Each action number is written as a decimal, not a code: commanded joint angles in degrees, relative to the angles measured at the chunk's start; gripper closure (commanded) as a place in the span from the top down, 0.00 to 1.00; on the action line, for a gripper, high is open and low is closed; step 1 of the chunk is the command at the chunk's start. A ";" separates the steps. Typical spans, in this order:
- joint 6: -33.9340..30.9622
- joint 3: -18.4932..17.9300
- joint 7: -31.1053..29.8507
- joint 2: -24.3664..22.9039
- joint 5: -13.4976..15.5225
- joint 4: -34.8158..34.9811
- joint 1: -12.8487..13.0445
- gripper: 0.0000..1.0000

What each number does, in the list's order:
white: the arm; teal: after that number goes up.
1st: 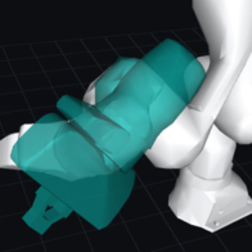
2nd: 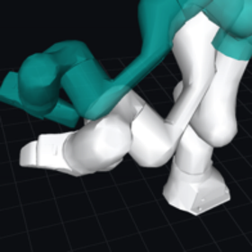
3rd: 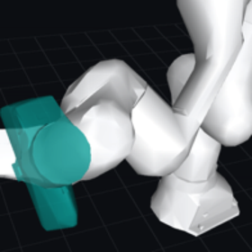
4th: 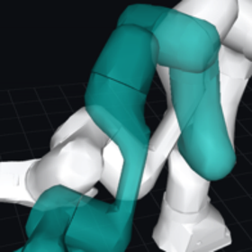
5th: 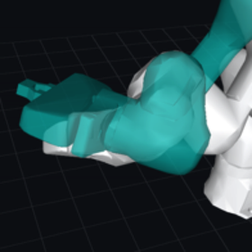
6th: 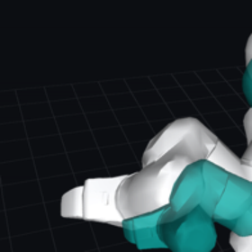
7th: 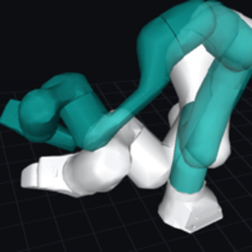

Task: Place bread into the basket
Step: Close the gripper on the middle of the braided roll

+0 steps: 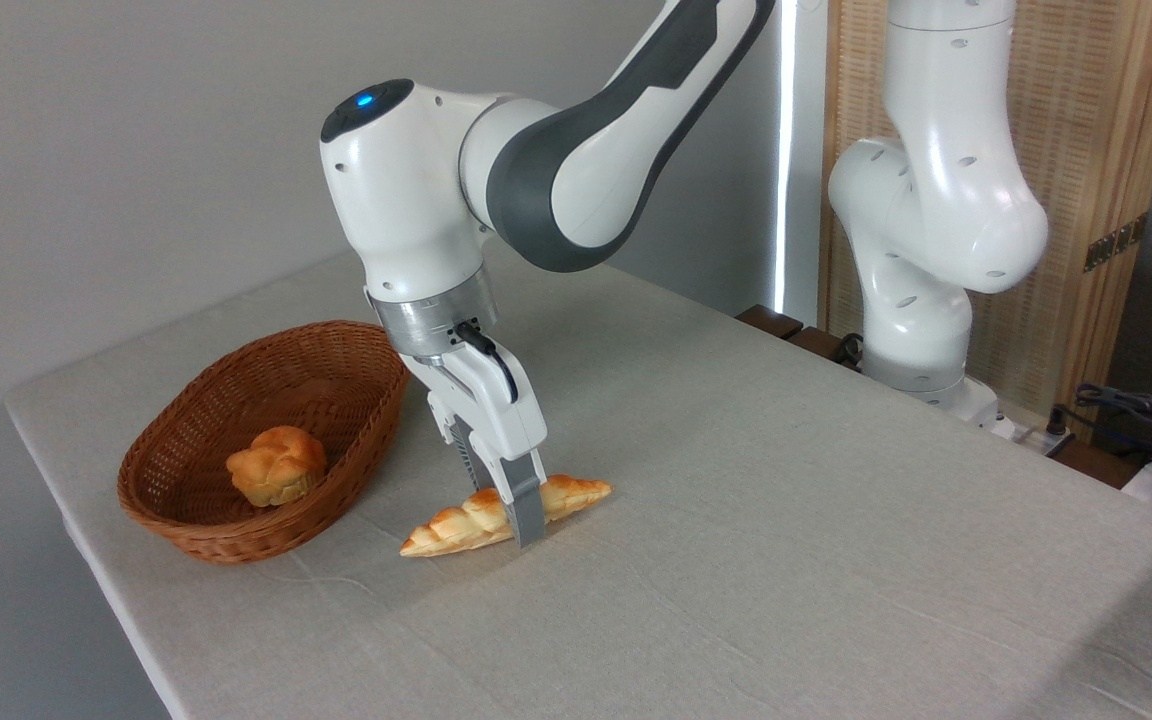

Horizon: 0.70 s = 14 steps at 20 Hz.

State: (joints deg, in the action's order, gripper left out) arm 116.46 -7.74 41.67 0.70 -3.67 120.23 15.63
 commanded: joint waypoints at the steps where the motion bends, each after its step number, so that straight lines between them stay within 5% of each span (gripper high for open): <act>1: 0.70 -0.34 0.86 0.00 0.07 0.45 0.02 0.36; 12: 0.09 0.18 0.52 -1.93 3.93 -2.63 0.11 0.32; 14: -1.66 0.10 0.51 -2.72 6.73 -5.08 0.11 0.32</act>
State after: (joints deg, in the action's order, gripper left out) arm 116.48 -7.48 41.67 -0.30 -0.35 117.54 15.65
